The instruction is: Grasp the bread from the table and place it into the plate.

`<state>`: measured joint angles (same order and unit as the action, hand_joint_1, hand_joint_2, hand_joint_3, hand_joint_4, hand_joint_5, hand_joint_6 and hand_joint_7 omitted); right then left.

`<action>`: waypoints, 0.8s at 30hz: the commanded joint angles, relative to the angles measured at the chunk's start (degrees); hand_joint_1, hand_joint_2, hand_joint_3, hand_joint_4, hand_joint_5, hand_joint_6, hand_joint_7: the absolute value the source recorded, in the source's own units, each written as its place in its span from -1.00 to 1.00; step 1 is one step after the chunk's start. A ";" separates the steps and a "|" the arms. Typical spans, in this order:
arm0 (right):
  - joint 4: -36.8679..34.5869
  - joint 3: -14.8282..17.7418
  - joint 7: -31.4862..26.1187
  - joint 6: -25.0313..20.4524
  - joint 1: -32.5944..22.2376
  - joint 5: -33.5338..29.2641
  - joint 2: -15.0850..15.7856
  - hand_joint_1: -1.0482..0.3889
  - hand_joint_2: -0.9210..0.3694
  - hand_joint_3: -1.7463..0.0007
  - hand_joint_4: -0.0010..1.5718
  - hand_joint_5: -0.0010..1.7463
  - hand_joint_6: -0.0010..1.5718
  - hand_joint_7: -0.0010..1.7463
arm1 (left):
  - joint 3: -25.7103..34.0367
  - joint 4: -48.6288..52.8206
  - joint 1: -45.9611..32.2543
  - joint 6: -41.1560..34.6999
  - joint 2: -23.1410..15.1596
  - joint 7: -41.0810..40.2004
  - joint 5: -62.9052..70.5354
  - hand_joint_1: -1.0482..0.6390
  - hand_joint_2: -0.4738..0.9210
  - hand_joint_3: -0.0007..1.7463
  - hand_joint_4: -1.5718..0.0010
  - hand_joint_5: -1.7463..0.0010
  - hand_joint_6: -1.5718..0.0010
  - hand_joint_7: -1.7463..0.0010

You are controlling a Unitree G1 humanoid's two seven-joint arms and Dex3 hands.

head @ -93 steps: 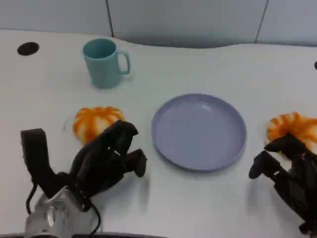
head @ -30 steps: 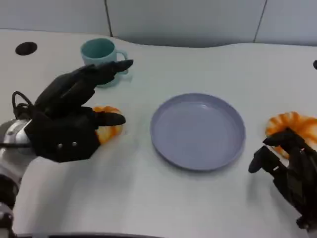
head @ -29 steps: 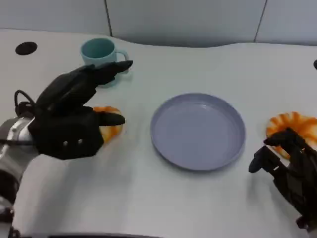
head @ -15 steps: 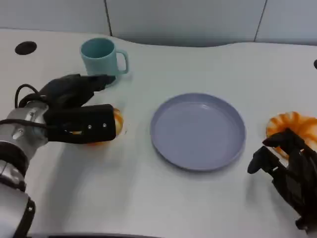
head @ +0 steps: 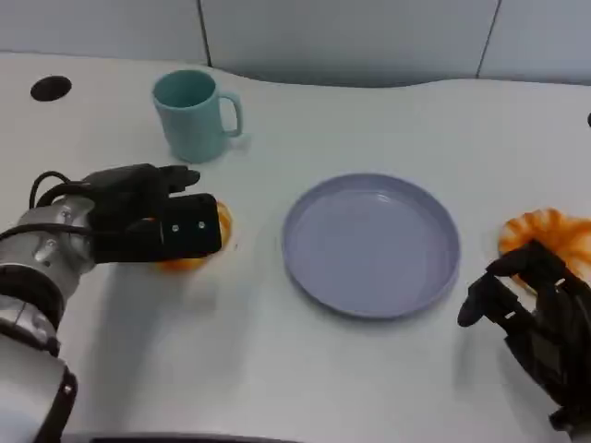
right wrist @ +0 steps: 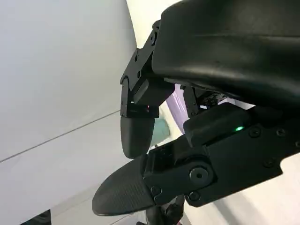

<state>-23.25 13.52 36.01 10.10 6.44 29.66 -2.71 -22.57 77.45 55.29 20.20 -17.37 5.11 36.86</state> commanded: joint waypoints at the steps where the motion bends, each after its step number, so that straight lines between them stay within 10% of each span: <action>1: 2.20 -0.18 -0.85 -0.42 -1.32 -0.03 0.04 -0.36 -1.00 0.87 -0.26 0.98 -0.14 0.40 | 0.23 0.71 -0.11 -2.66 0.29 0.06 -0.75 -0.80 1.00 -0.64 0.93 0.91 0.84 1.00; 24: 6.86 -1.91 -2.39 -2.99 -2.56 0.59 -1.35 -0.34 -1.00 0.87 -0.26 0.97 -0.11 0.36 | -5.36 1.21 -0.23 -5.98 0.59 -4.11 3.21 -0.55 1.00 -0.60 0.50 0.93 0.60 0.97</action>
<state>-16.76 11.16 33.55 7.19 4.36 29.70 -4.47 -27.37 78.29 54.78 13.94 -15.84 0.64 39.62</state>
